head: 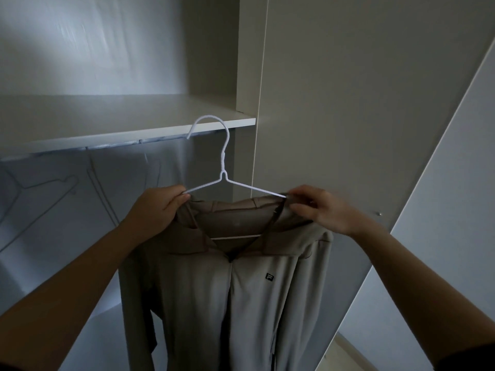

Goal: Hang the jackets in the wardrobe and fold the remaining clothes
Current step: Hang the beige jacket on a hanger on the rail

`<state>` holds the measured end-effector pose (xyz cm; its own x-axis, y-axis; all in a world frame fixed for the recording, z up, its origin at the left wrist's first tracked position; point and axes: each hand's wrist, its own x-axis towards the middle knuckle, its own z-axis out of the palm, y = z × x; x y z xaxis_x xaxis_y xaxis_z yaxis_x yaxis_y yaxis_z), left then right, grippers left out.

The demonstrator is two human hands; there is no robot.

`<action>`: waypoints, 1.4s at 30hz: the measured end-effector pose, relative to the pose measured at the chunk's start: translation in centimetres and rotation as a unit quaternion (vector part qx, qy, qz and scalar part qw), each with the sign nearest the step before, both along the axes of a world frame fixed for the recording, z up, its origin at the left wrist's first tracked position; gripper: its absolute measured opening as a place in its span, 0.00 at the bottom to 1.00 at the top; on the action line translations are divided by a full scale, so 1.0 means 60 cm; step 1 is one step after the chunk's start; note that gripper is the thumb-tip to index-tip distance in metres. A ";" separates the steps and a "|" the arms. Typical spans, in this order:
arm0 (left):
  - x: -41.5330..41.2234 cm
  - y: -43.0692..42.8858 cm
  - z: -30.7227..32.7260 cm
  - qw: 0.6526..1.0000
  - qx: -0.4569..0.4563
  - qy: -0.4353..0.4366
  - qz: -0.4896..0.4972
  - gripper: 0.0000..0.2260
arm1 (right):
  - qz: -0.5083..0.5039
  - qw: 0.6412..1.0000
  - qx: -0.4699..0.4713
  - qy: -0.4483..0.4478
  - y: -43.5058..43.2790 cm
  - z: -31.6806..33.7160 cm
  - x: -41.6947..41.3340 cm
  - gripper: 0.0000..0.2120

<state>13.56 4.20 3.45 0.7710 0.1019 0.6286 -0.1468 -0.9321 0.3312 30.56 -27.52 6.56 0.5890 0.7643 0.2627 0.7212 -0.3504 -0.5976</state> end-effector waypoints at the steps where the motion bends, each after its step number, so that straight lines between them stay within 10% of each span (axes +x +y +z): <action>1: 0.011 -0.005 0.001 1.000 0.008 0.005 0.000 0.13 | 0.027 0.999 -0.020 -0.010 0.015 0.009 -0.001 0.09; 18: 0.237 0.050 -0.145 0.975 -0.088 0.189 0.081 0.17 | -0.042 0.974 -0.026 0.222 0.240 -0.109 0.085 0.16; 42: 0.457 0.350 -0.184 0.979 -0.104 0.078 0.157 0.19 | -0.112 0.962 0.089 0.231 0.617 -0.155 0.273 0.17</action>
<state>40.99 25.21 -7.59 0.7666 0.4620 0.4460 0.2031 -0.8333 0.5141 46.92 9.53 -2.74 0.8194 0.5713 0.0477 0.2819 -0.3291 -0.9013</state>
